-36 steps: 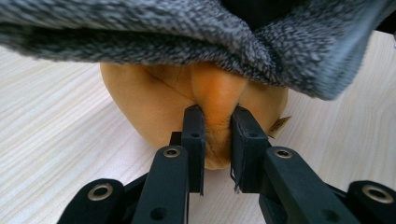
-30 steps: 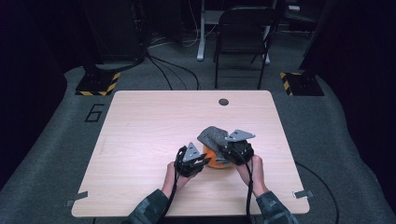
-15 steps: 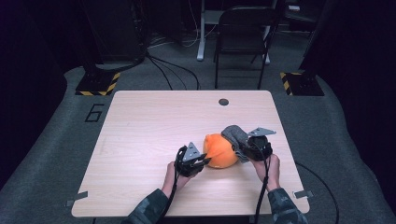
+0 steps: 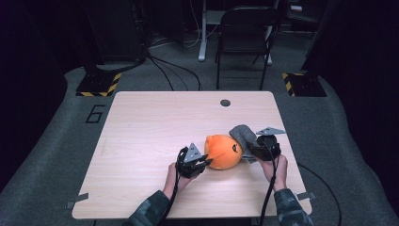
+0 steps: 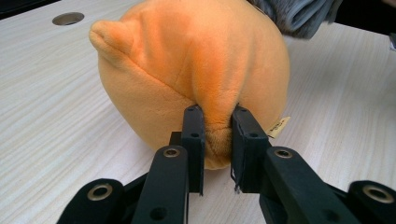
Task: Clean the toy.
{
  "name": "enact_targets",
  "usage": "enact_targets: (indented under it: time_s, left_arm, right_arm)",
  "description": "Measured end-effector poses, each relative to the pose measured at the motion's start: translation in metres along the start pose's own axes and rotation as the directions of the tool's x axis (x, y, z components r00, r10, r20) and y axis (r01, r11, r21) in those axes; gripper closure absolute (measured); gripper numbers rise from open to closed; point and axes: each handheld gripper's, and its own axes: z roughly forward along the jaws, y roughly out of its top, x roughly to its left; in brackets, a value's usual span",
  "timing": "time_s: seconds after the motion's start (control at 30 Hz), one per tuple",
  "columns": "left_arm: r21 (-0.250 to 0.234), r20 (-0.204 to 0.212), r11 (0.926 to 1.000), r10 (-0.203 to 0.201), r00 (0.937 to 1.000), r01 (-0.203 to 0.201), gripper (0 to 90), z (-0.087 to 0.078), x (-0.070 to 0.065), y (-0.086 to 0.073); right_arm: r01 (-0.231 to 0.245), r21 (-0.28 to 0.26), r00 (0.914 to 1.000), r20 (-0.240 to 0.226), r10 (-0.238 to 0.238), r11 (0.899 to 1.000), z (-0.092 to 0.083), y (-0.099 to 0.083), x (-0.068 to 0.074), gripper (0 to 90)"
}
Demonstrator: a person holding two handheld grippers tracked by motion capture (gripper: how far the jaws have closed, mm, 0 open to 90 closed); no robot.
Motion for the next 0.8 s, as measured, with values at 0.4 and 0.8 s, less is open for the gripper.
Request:
enact_targets:
  time_s: [0.4,0.8]
  left_arm:
    - [0.0,0.0,1.0,0.008,1.0,-0.008,77.0,0.0,0.0,0.0]
    - [0.004,0.005,0.9998,0.017,0.9998,-0.017,76.9,0.0,-0.001,0.001]
  right_arm:
    - [0.18,-0.094,0.9699,-0.148,-0.193,0.979,-0.013,0.024,0.085,72.9]
    - [0.211,-0.055,0.973,-0.084,-0.215,0.976,-0.004,0.013,0.072,72.6]
